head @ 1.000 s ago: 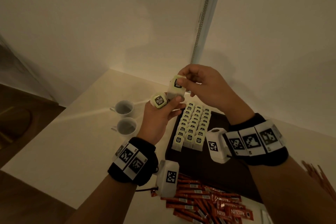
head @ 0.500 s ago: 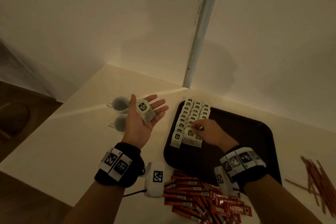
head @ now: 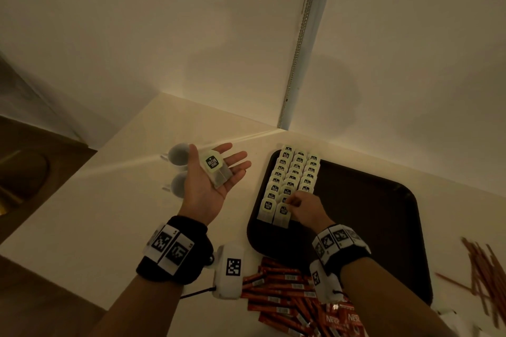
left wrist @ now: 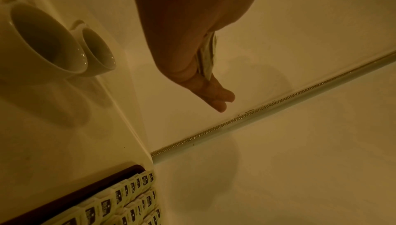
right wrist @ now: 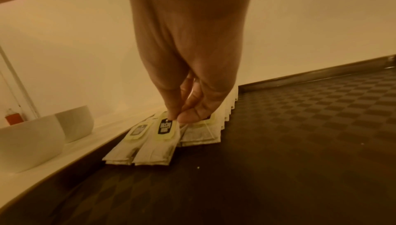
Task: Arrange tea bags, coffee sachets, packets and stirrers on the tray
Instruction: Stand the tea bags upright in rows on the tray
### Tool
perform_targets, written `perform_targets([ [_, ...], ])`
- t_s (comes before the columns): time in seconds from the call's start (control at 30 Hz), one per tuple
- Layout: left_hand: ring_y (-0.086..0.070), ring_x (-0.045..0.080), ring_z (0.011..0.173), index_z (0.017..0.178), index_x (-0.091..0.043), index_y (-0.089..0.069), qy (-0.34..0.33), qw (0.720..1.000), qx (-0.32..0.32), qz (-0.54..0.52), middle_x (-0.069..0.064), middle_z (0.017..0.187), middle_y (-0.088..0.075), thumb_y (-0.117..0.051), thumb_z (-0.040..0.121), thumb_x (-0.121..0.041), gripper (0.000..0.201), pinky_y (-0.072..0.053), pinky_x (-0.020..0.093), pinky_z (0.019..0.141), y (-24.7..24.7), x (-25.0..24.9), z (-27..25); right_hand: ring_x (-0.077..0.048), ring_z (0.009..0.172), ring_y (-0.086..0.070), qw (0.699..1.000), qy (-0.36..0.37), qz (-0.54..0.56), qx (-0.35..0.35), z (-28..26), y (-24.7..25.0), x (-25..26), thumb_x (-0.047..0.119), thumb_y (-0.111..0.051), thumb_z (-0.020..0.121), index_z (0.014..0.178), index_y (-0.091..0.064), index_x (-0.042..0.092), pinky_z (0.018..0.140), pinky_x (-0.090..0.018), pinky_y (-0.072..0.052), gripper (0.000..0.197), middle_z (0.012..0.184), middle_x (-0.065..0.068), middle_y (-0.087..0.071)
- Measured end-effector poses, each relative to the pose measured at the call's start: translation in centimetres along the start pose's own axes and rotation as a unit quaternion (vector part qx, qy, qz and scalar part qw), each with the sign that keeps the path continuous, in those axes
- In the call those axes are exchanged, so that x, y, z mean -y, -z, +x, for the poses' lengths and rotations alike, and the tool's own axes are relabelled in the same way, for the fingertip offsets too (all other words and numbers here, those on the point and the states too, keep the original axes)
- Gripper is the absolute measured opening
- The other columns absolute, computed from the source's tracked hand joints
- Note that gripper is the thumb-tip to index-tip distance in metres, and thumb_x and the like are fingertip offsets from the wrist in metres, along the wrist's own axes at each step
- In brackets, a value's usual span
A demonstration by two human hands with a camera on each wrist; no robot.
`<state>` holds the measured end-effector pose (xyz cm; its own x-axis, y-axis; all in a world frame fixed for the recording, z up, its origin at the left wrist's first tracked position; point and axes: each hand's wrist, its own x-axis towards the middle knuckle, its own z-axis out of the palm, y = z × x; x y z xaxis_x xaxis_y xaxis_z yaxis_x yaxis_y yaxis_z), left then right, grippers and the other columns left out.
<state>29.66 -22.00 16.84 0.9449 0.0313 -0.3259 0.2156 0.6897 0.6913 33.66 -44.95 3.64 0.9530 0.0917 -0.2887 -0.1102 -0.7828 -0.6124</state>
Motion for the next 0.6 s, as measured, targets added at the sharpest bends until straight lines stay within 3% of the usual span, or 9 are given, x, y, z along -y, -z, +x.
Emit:
perform_targets([
  [0.17,-0.071,0.030,0.089,0.117,-0.011,-0.056,0.013,1.000,0.019,0.012,0.017,0.101,-0.072,-0.009,0.092,-0.067,0.077,-0.058,0.028,0.063,-0.1,0.2,0.4,-0.022,0.095,-0.062,1.000,-0.015,0.001,-0.012,0.2,0.0,0.3,0.011,-0.067,0.084,0.097,-0.065,0.002,0.076,-0.021,-0.045,0.015,0.100,-0.011,-0.066],
  [0.27,-0.070,0.034,0.092,0.125,-0.013,-0.051,0.037,0.997,0.048,0.054,0.021,0.104,-0.070,-0.005,0.088,-0.071,0.083,-0.058,0.030,0.060,-0.4,0.2,0.6,-0.015,0.084,-0.059,0.994,0.008,0.080,-0.074,-0.3,1.7,3.2,0.026,-0.065,0.087,0.095,-0.061,0.009,0.069,-0.017,-0.046,0.019,0.097,-0.006,-0.064],
  [0.33,-0.069,0.035,0.090,0.129,-0.014,-0.048,0.045,0.991,0.069,0.101,0.025,0.105,-0.069,-0.003,0.086,-0.072,0.085,-0.057,0.029,0.056,-0.8,0.3,0.8,-0.011,0.081,-0.054,0.975,0.097,0.158,-0.124,-1.3,4.0,7.1,0.026,-0.062,0.089,0.094,-0.062,0.015,0.066,-0.009,-0.040,0.012,0.097,-0.005,-0.062],
  [0.43,-0.069,0.036,0.089,0.132,-0.016,-0.048,0.039,0.979,0.107,0.166,0.025,0.105,-0.069,-0.001,0.085,-0.071,0.086,-0.055,0.029,0.053,-1.9,0.3,1.0,0.004,0.082,-0.049,0.943,0.268,0.170,-0.095,-3.5,7.8,12.9,0.025,-0.064,0.087,0.100,-0.065,0.025,0.072,-0.005,-0.037,0.013,0.094,0.004,-0.054],
  [0.53,-0.070,0.033,0.091,0.131,-0.020,-0.051,0.015,0.970,0.147,0.192,0.019,0.109,-0.069,-0.004,0.082,-0.073,0.086,-0.055,0.029,0.054,-3.2,-0.1,0.9,0.006,0.085,-0.047,0.935,0.335,0.100,-0.051,-4.3,9.7,16.2,0.024,-0.069,0.083,0.094,-0.069,0.022,0.076,-0.008,-0.036,0.011,0.090,0.013,-0.051],
  [0.6,-0.068,0.025,0.099,0.126,-0.021,-0.054,-0.022,0.967,0.166,0.192,0.011,0.117,-0.066,-0.019,0.082,-0.076,0.079,-0.057,0.031,0.064,-3.8,-0.2,0.7,0.003,0.080,-0.051,0.933,0.344,0.075,-0.069,-4.6,10.9,17.5,0.021,-0.069,0.083,0.087,-0.070,0.017,0.076,-0.015,-0.041,0.006,0.085,0.010,-0.058],
])
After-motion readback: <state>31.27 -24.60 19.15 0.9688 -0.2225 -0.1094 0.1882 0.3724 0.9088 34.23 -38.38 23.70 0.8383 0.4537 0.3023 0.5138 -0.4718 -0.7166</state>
